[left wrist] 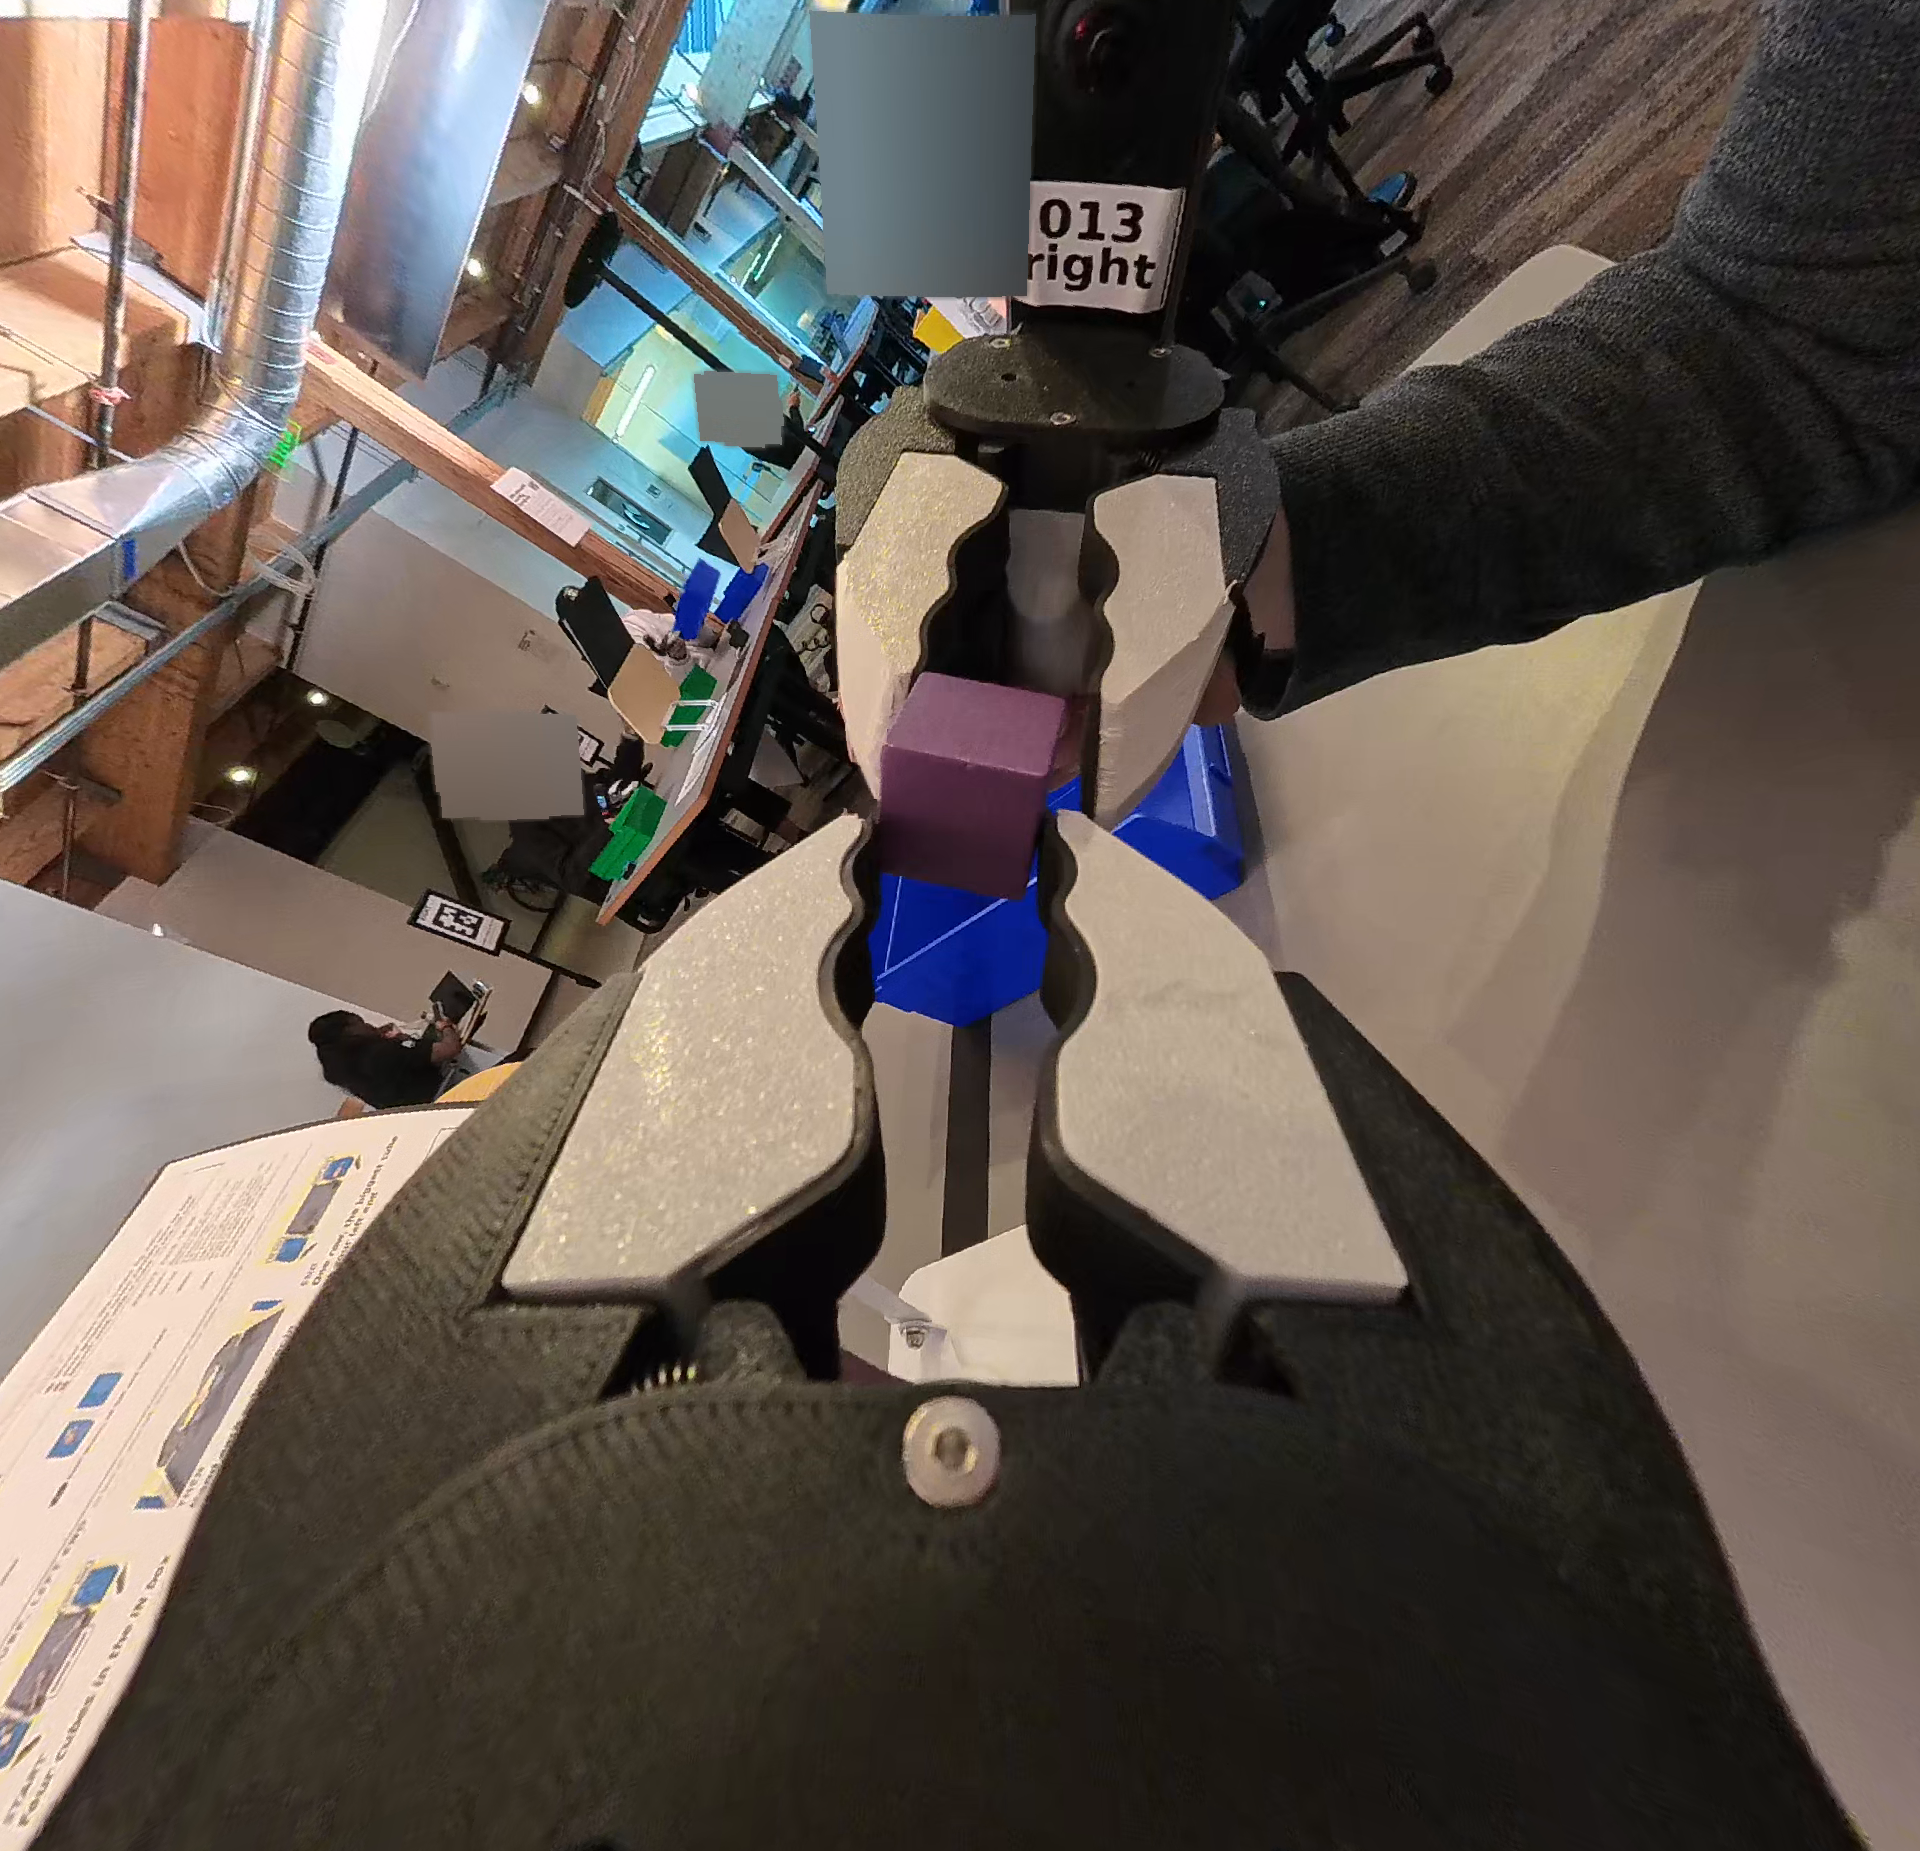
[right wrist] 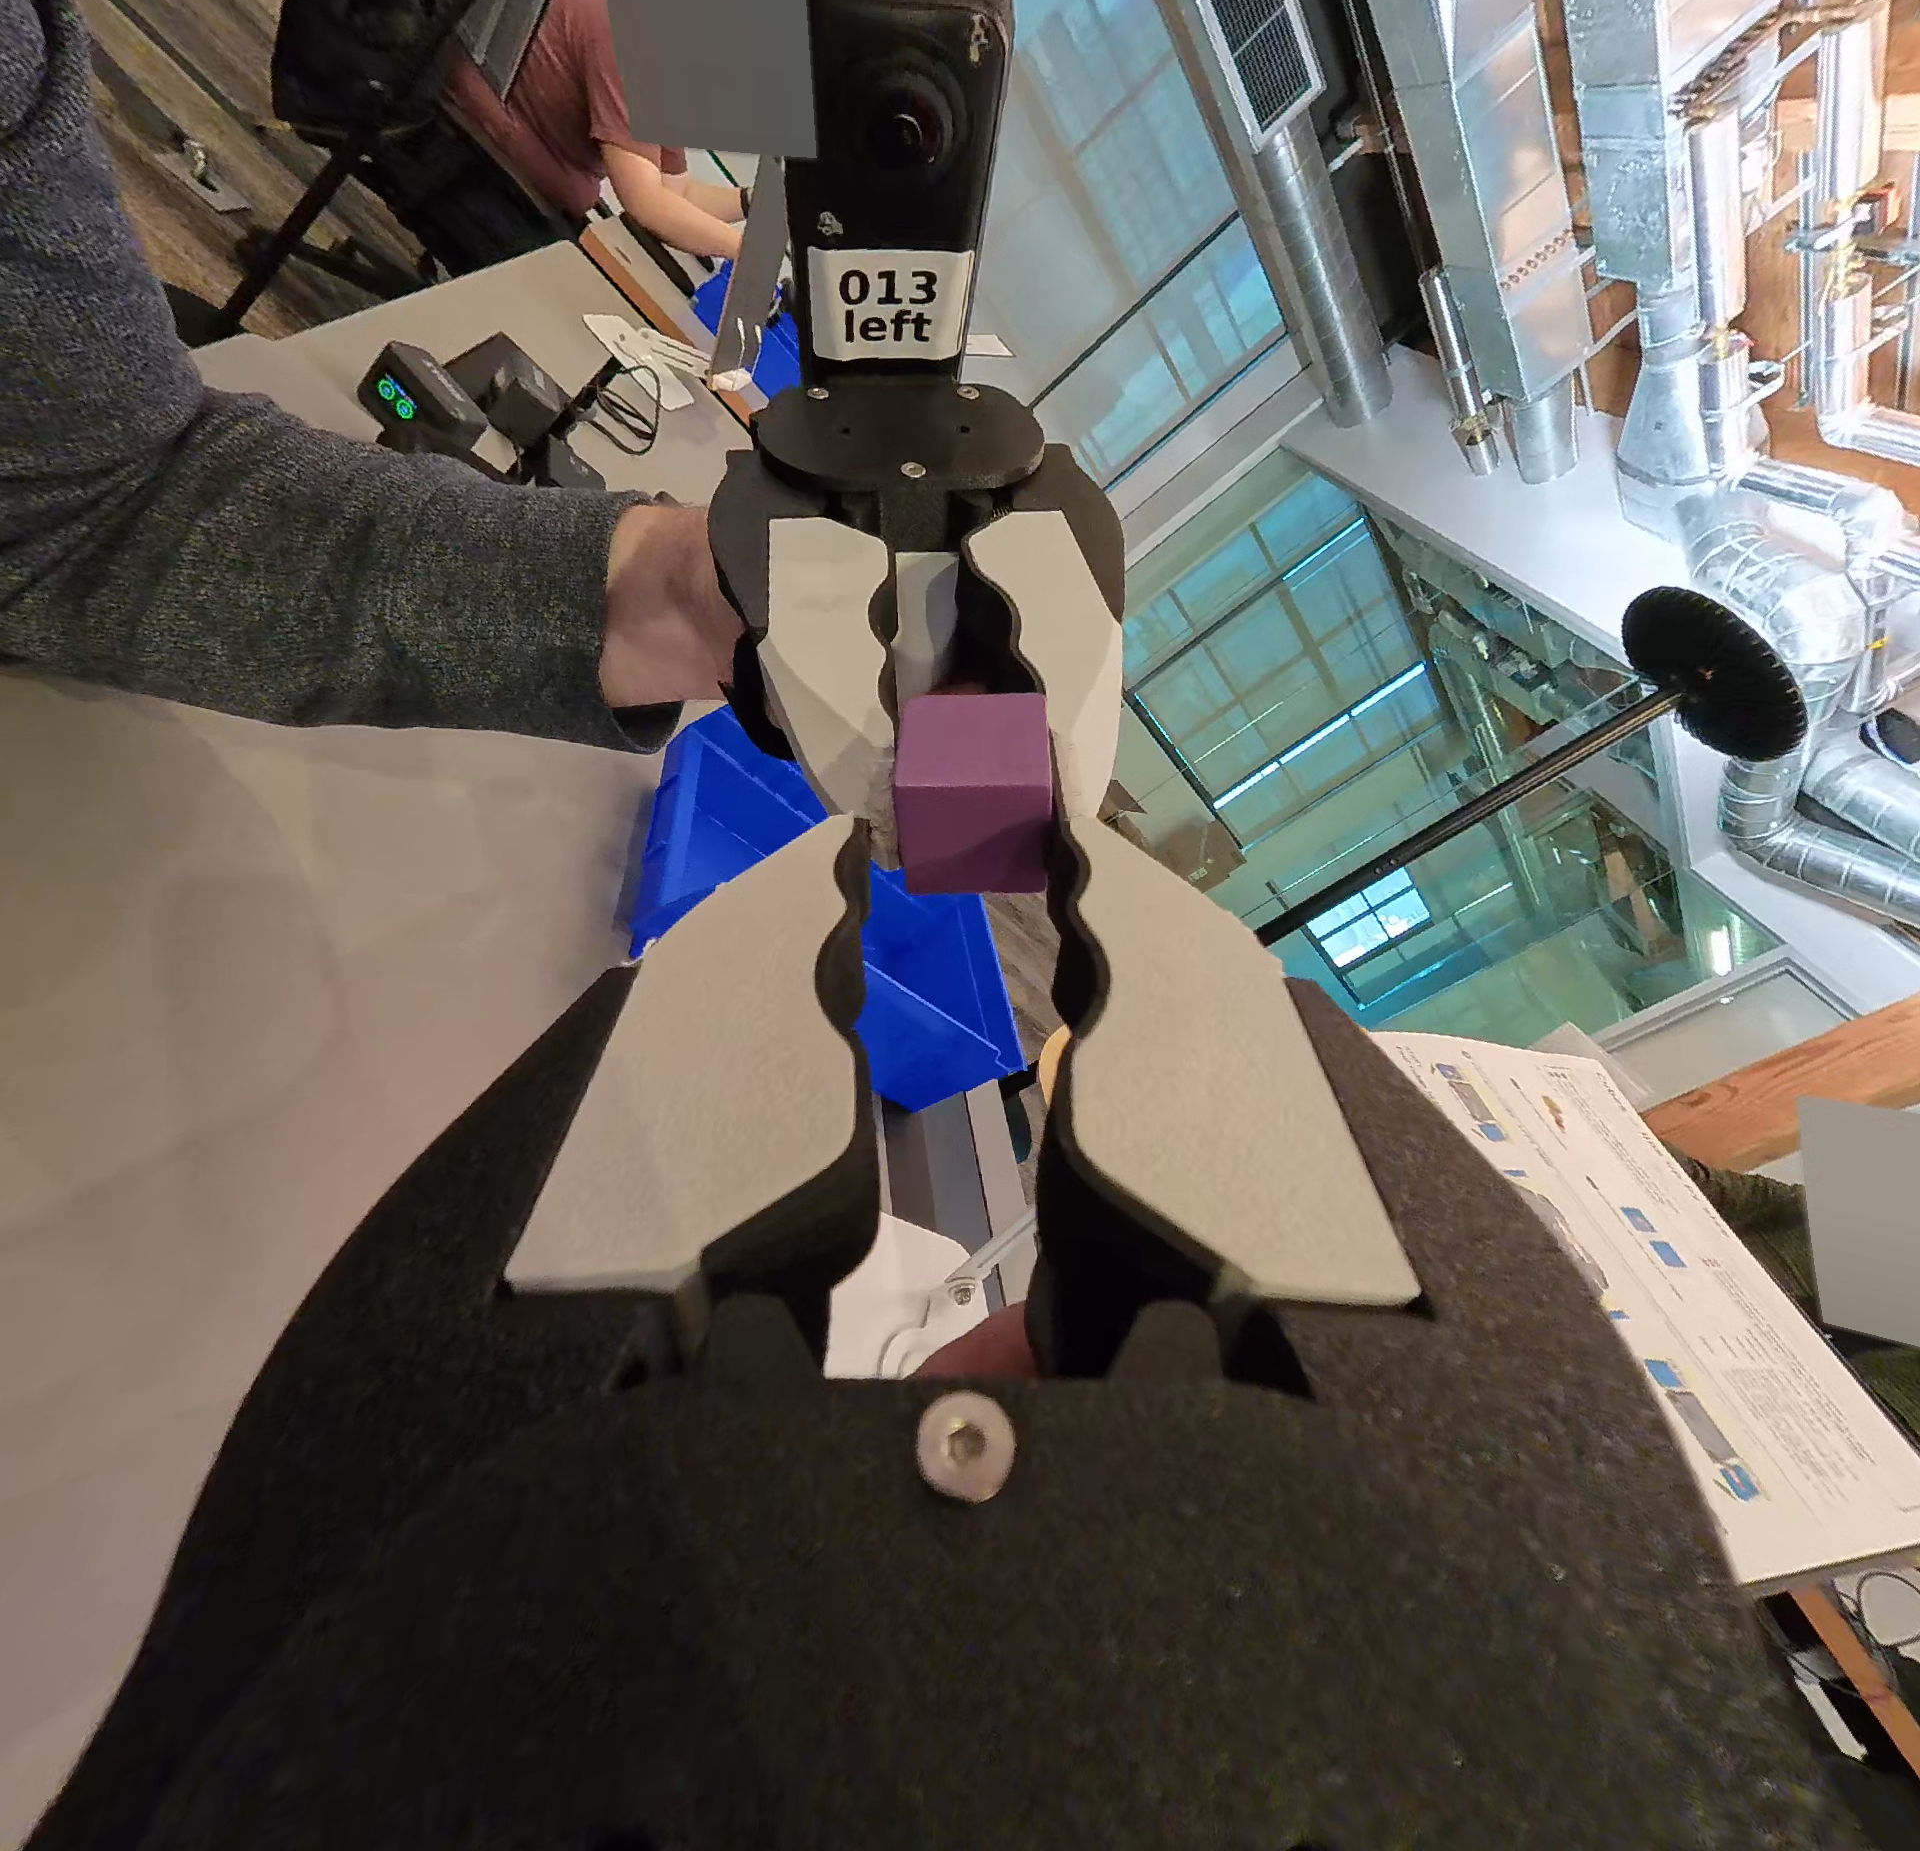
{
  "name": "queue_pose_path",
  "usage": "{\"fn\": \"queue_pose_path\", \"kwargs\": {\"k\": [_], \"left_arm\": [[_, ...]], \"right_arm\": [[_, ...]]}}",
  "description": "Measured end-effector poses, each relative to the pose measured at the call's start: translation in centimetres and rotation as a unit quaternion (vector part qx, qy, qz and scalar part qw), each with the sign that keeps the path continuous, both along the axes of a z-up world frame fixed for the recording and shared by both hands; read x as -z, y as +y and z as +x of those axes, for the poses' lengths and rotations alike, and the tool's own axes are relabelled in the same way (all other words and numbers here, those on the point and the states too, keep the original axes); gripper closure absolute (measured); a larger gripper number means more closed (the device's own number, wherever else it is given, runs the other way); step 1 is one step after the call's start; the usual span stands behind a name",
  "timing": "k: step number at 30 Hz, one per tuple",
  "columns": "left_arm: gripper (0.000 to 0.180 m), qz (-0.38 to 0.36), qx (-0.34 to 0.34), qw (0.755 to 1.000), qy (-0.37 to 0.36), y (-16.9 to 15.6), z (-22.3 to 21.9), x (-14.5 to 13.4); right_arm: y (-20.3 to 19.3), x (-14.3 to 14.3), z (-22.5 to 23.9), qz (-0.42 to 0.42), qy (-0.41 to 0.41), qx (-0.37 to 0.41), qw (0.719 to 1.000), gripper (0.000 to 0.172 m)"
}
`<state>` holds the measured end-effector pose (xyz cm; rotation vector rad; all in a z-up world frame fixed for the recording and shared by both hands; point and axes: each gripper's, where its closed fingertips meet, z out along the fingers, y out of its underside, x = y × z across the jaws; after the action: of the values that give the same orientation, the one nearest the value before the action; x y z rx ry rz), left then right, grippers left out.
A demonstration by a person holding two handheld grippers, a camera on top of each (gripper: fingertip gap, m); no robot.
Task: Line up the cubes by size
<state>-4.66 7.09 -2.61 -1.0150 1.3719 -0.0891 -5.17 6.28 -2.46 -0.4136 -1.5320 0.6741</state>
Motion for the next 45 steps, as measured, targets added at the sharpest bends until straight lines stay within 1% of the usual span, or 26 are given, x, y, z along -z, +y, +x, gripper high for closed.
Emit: {"fn": "queue_pose_path", "kwargs": {"k": [9, 10, 14, 24, 28, 30, 34, 36, 39, 42, 45], "left_arm": [[0.153, -0.024, 0.024, 0.999, -0.007, -0.4, 0.2, 0.3], [0.153, -0.025, 0.025, 0.999, -0.004, -0.4, 0.2, 0.4], [0.153, -0.034, 0.025, 0.999, -0.002, -0.2, 0.2, 0.7], [0.153, -0.037, 0.022, 0.999, 0.0, -0.1, 0.2, 0.8], [0.154, -0.035, 0.004, 0.999, -0.002, 0.3, -0.5, 0.5], [0.156, -0.035, -0.005, 0.999, -0.008, 0.5, -1.2, 0.2], [0.173, -0.023, -0.027, 0.999, -0.016, 0.6, -2.8, -0.5], [0.179, -0.02, -0.033, 0.999, -0.018, 0.5, -3.3, -0.8], [0.18, -0.019, -0.044, 0.999, -0.014, 0.5, -3.7, -1.0], [0.18, -0.015, -0.054, 0.998, -0.008, 0.7, -3.7, -1.0], [0.18, -0.017, -0.056, 0.998, 0.001, 0.8, -3.6, -0.7]], "right_arm": [[-0.4, 0.0, 0.2, -0.009, -0.007, -0.016, 1.0, 0.143], [-0.4, 0.0, 0.2, -0.013, -0.009, -0.019, 1.0, 0.145], [-0.3, 0.1, 0.3, -0.017, -0.011, -0.021, 1.0, 0.146], [-0.2, 0.1, 0.3, -0.016, -0.014, -0.02, 1.0, 0.146], [-0.2, -0.5, 0.9, -0.027, -0.004, -0.027, 0.999, 0.146], [0.4, -1.1, 1.5, -0.03, 0.002, -0.017, 0.999, 0.146], [3.8, -2.2, 4.3, -0.024, -0.003, 0.056, 0.998, 0.146], [6.8, -2.1, 6.4, -0.017, -0.017, 0.111, 0.993, 0.146], [12.0, -0.4, 9.7, -0.021, -0.076, 0.194, 0.978, 0.146], [17.1, 2.4, 12.9, -0.037, -0.156, 0.26, 0.952, 0.146], [21.4, 5.4, 15.6, -0.057, -0.227, 0.307, 0.923, 0.146]]}}
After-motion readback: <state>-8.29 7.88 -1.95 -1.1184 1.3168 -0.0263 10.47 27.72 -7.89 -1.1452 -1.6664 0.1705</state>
